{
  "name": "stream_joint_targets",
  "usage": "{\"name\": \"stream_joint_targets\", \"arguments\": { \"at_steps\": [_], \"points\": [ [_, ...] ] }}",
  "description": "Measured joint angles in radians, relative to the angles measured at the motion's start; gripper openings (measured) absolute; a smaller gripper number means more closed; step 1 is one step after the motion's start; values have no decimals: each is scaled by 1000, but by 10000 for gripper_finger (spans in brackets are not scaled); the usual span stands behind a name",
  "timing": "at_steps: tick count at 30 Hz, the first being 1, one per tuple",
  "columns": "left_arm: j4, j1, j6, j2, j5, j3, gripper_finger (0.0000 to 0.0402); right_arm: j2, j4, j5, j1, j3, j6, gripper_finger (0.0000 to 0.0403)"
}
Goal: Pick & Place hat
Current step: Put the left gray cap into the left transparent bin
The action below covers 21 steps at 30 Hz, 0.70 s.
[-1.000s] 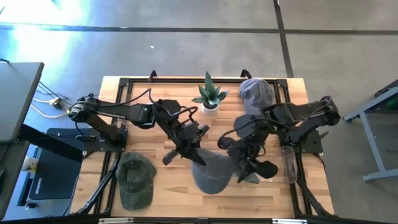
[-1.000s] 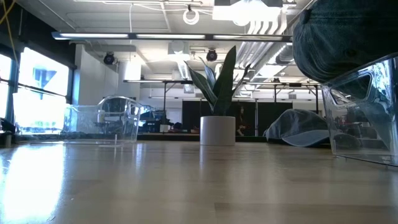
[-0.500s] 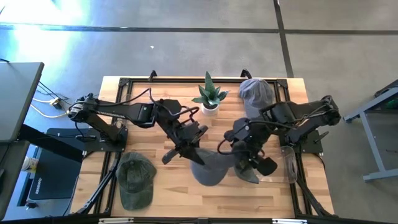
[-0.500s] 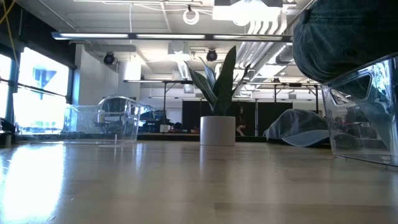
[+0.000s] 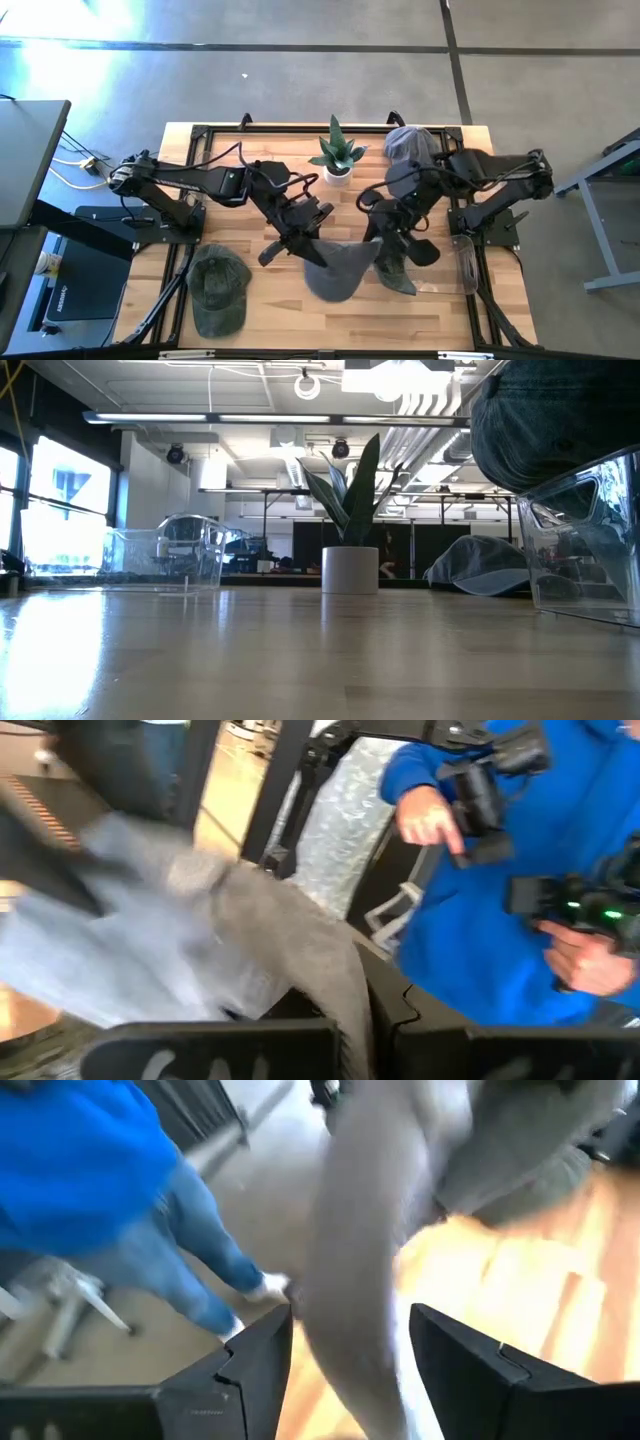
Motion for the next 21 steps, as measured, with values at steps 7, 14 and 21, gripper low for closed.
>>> {"name": "stream_joint_targets", "arguments": {
  "at_steps": [7,14,21],
  "points": [
    [-3,0,44,0,-75,0,1,24,77,-18,16,-1,83,182],
    [-4,1,54,0,-78,1,1,36,46,142,20,-1,186,202],
    [-73,1,64,0,-94,1,1,61,130,-106,18,-1,112,243]
  ]
}}
